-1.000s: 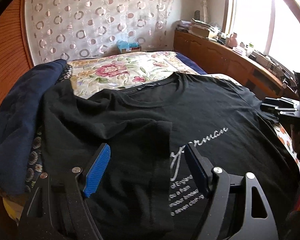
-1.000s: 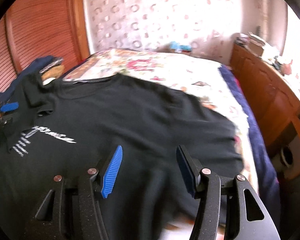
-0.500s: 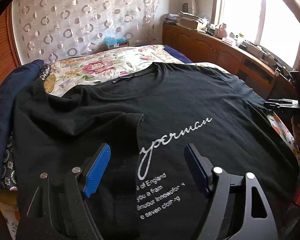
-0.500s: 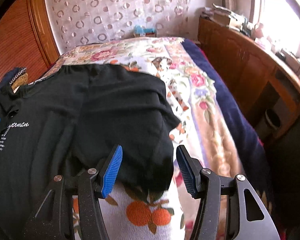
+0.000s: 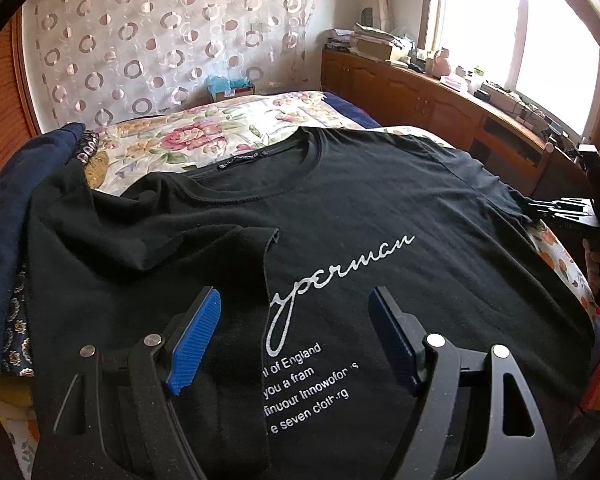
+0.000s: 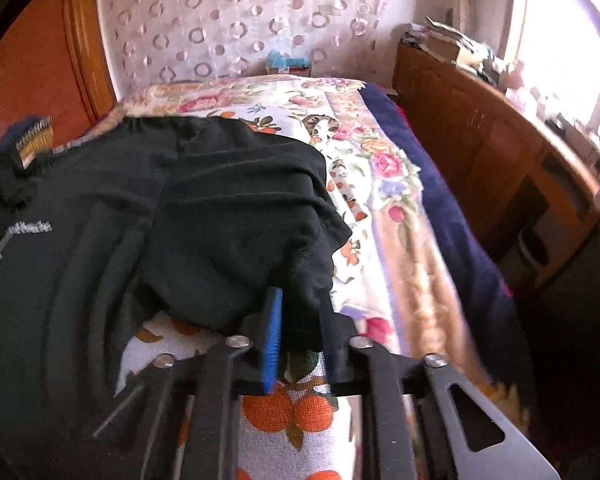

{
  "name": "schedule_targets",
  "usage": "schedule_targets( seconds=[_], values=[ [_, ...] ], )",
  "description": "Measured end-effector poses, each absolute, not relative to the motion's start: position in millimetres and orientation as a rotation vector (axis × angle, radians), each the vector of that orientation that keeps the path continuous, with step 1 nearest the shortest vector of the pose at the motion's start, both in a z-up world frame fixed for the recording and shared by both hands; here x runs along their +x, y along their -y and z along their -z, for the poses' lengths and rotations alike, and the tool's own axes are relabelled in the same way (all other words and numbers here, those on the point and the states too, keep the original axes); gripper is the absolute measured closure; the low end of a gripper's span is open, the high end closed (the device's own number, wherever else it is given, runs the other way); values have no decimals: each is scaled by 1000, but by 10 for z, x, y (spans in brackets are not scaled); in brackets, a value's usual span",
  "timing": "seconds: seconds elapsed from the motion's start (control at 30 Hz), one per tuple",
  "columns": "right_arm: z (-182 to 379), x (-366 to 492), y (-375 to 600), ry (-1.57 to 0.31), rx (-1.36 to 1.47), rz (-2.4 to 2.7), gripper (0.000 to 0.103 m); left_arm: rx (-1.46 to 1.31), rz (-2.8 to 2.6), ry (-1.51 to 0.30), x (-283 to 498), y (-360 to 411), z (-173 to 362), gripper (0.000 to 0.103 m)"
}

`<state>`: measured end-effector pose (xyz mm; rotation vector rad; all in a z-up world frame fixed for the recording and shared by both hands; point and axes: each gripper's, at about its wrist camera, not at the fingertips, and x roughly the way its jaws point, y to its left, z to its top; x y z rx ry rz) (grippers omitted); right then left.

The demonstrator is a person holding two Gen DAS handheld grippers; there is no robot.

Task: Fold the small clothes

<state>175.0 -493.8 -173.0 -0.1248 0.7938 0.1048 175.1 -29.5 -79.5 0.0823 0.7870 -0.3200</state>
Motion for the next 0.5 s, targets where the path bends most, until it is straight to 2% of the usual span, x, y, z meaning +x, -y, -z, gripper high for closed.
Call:
schedule_targets(
  seconds=[0.3, 0.5],
  values=[
    [1358, 1753, 4626, -644, -134, -185, 97, 68, 284, -771, 1700, 143, 755, 26],
    [1219, 1762, 4002, -594, -121, -391, 97, 40, 241, -747, 1671, -4, 723, 26]
  ],
)
